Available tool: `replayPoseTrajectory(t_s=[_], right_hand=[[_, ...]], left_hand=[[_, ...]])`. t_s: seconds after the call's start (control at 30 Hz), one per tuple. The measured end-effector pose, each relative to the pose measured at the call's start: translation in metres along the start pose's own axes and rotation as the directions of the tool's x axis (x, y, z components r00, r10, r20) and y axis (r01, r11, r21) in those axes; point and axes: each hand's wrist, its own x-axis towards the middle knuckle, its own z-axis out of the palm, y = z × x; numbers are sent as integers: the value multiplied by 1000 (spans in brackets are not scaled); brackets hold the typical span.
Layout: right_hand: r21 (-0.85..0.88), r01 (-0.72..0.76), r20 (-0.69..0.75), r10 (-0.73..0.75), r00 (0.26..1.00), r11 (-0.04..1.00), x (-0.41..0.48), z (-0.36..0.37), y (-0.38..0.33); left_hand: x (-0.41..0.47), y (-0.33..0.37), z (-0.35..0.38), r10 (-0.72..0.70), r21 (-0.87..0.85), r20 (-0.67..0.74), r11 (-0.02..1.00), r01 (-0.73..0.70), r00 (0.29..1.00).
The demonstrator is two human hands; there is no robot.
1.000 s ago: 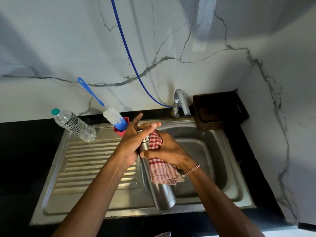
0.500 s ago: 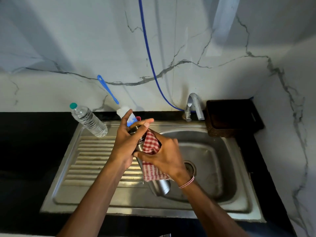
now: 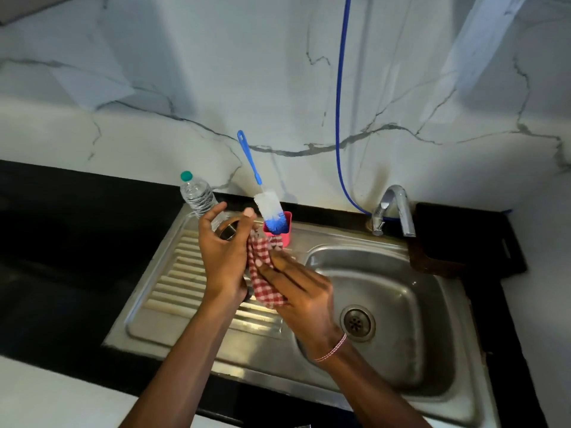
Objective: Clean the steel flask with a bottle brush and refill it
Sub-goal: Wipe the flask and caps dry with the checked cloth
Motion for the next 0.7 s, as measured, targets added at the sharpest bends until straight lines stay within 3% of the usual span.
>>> replayPoseTrajectory(t_s=[0.07, 0.1, 0.17, 0.23, 0.27, 0.3, 0.37, 0.57, 0.7], right_hand=[[20, 40, 46, -41, 998, 999, -11, -5, 8], [50, -10, 82, 6, 997, 999, -15, -8, 11], [123, -312, 171, 289, 942, 942, -14, -15, 11], [131, -676, 317, 615, 722, 726, -6, -17, 15], [115, -787, 385, 703, 598, 606, -3, -15, 21], [98, -849, 421, 752, 508, 519, 0, -14, 27], [74, -901, 432, 800, 416, 428, 2, -12, 37], [40, -918, 455, 810, 369, 395, -2, 1, 39], [43, -912, 453, 806, 382, 408, -4, 10, 39]], left_hand=[[3, 3, -7, 6, -13, -48, 1000, -7, 999], [5, 5, -11, 10, -12, -64, 1000, -11, 998], [11, 7, -17, 46, 26, -81, 999, -44, 996], [14, 9, -23, 115, 83, -82, 991, -108, 990], [14, 10, -25, 142, 100, -81, 986, -134, 986], [15, 10, -28, 160, 107, -77, 983, -152, 984], [19, 12, -34, 192, 116, -66, 976, -183, 979], [45, 14, -58, 368, 227, 50, 901, -369, 929], [74, 10, -75, 371, 282, 117, 877, -389, 921]])
